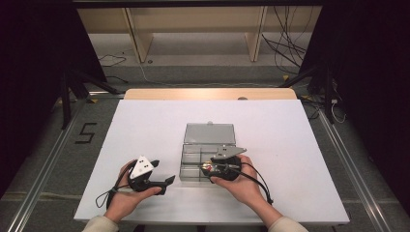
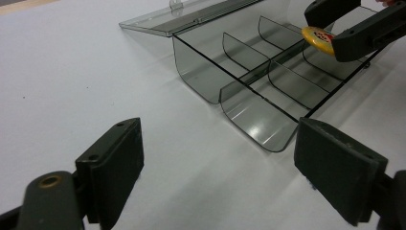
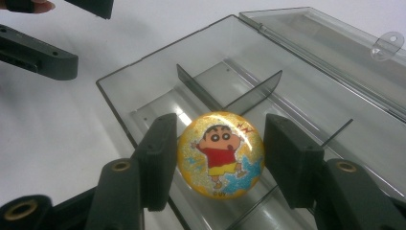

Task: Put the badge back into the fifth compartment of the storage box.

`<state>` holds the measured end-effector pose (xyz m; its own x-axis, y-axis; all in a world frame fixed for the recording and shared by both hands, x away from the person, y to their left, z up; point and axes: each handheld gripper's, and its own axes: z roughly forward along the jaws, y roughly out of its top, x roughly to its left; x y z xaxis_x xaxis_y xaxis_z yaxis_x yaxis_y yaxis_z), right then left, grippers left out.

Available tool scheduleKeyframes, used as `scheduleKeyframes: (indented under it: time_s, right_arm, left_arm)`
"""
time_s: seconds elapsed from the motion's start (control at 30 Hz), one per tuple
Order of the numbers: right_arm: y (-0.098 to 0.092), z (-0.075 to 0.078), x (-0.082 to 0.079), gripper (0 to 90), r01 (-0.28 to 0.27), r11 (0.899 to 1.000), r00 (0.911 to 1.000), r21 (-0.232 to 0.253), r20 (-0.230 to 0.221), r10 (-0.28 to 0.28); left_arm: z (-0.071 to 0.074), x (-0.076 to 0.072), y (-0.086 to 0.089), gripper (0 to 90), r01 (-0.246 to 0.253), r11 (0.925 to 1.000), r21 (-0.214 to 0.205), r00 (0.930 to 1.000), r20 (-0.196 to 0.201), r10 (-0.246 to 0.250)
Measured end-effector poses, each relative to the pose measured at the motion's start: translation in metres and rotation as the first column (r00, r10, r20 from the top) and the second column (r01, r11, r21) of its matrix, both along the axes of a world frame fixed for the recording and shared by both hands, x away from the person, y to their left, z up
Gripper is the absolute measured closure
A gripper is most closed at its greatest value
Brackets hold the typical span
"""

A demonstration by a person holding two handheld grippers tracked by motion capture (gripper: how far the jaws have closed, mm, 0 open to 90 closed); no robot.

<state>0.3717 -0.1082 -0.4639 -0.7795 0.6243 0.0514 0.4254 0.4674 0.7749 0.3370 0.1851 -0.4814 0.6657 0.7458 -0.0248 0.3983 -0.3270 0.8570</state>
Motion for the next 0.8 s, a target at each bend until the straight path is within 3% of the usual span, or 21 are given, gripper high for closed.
scheduleKeyframes:
  time_s: [0.47,0.8]
  right_arm:
    - [-0.006,0.007,-0.002,39.5,0.026,0.999,0.9996,0.036,0.012,-0.026]
    - [-0.039,0.016,-0.003,36.7,0.103,0.992,0.9938,0.071,0.035,-0.106]
  left_arm:
    - [0.000,0.000,0.000,17.2,0.002,1.0000,-0.002,1.0000,-0.001,-0.002]
    - [-0.001,-0.001,0.001,17.6,0.004,1.0000,-0.004,1.0000,-0.004,-0.005]
